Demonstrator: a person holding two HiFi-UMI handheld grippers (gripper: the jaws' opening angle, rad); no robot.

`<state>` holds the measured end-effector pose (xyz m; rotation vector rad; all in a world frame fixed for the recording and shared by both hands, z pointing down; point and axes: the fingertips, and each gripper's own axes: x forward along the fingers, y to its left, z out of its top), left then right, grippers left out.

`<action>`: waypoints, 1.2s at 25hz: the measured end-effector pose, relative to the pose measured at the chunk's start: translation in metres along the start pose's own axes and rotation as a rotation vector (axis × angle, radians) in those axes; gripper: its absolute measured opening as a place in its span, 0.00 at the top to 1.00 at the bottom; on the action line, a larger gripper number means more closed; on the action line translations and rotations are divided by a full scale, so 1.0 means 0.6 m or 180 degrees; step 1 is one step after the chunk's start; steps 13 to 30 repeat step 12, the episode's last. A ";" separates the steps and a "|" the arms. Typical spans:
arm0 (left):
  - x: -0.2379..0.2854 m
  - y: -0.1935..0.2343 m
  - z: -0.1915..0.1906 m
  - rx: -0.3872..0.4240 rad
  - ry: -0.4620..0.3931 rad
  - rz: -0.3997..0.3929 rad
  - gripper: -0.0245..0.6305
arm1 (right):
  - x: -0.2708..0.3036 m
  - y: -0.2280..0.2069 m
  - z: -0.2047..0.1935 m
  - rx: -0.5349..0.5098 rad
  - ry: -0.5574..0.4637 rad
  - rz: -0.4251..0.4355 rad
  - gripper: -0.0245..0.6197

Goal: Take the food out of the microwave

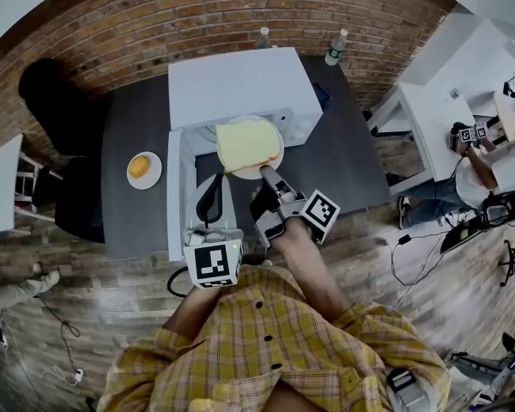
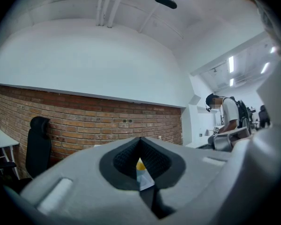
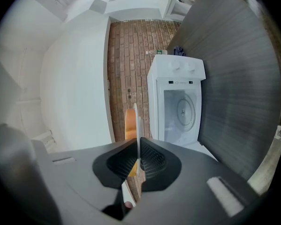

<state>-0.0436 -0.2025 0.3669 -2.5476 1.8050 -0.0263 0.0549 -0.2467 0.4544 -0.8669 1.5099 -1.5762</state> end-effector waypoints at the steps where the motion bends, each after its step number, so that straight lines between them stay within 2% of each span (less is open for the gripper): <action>1: -0.001 -0.001 -0.001 -0.0001 0.0005 0.0000 0.96 | -0.001 -0.001 0.000 0.0004 -0.0005 -0.0005 0.93; 30: 0.001 -0.003 -0.005 -0.0012 0.0011 0.0000 0.96 | -0.004 -0.006 0.004 -0.0014 -0.0029 -0.0041 0.93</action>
